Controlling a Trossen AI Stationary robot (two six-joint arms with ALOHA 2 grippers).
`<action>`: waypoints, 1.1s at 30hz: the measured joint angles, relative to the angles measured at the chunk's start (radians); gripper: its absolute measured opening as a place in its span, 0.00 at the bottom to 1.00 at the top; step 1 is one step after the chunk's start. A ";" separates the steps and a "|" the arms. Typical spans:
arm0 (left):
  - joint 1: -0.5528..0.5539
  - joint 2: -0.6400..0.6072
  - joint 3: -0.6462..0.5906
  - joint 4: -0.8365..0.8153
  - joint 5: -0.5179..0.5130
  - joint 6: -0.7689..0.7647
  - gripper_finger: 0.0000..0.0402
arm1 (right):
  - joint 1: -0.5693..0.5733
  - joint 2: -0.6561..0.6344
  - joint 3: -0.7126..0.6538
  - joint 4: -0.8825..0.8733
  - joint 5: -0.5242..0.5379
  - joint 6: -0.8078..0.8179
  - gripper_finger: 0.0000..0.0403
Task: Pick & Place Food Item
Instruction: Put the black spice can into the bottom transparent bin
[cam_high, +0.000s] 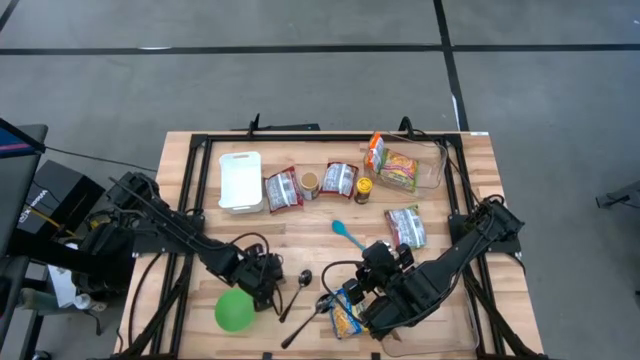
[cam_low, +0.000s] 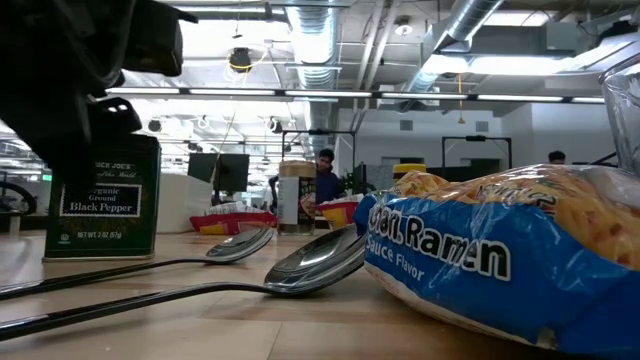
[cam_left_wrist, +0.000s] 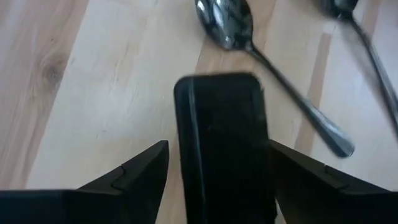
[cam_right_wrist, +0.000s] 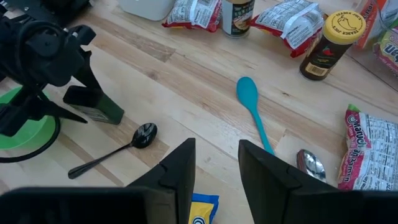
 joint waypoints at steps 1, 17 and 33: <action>0.000 0.000 0.000 -0.005 0.000 0.000 0.59 | 0.000 0.000 0.000 0.000 0.000 0.000 0.29; 0.010 0.000 0.000 0.050 -0.059 0.215 0.29 | 0.000 0.000 0.000 0.001 0.000 0.000 0.29; 0.087 0.000 0.000 0.188 -0.033 0.371 0.33 | 0.000 -0.001 0.000 0.011 0.000 0.000 0.29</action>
